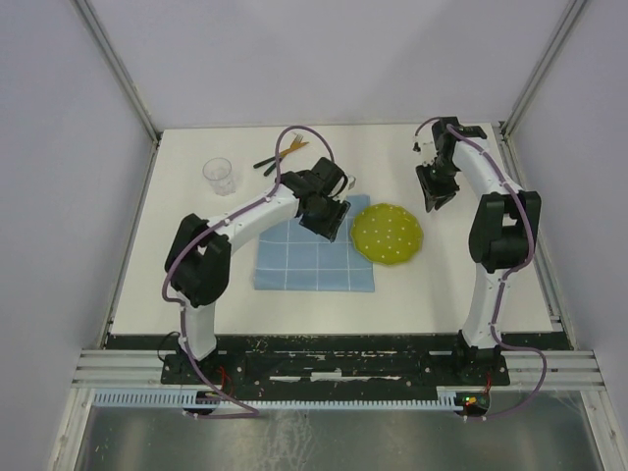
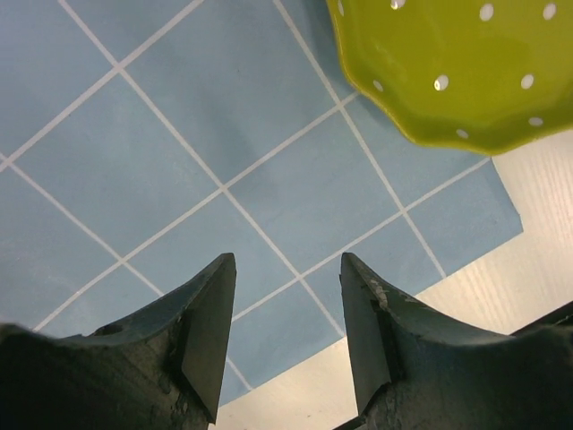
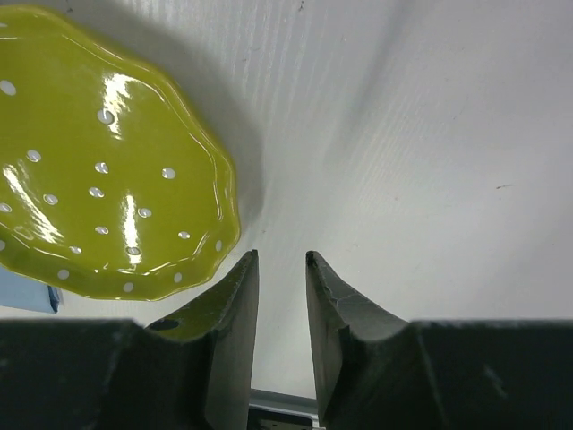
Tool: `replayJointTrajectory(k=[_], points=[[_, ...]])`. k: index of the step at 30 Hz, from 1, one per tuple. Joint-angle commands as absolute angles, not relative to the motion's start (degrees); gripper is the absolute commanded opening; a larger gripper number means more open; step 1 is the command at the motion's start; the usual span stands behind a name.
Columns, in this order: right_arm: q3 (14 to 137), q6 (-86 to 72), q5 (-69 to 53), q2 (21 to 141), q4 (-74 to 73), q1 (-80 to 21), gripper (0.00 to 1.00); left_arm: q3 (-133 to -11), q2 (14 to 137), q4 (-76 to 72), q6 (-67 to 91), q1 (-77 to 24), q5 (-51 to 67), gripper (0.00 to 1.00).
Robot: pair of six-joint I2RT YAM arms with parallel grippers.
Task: Set the dinner table for one person
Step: Pick up the plate at the center of the board.
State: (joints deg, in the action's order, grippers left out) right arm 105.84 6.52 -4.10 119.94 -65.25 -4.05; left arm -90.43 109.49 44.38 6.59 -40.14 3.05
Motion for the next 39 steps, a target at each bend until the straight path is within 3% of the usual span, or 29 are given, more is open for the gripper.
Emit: replayJointTrajectory(k=[1, 12, 23, 26, 29, 39], points=[[105.9, 7.6, -3.0, 116.7, -66.0, -3.6, 0.35, -96.7, 113.3, 41.6, 14.4, -41.8, 2.6, 0.58], [101.5, 7.2, -3.2, 117.3, -63.5, -3.2, 0.35, -110.0, 127.6, 42.8, 21.4, -44.4, 4.0, 0.53], [97.3, 5.4, -5.5, 115.0, -61.2, -3.3, 0.34, -112.3, 131.5, 43.4, 19.3, -44.6, 0.6, 0.51], [95.7, 5.4, -5.5, 113.8, -60.6, -3.3, 0.34, -112.3, 132.0, 42.9, 18.7, -44.5, 0.1, 0.39], [95.5, 5.5, -5.4, 113.3, -61.1, -3.3, 0.34, -113.5, 133.6, 42.5, 18.4, -44.4, 0.5, 0.06], [94.4, 5.8, -6.2, 111.6, -62.0, -3.2, 0.34, -115.9, 138.9, 42.9, 17.4, -44.5, 3.0, 0.03]])
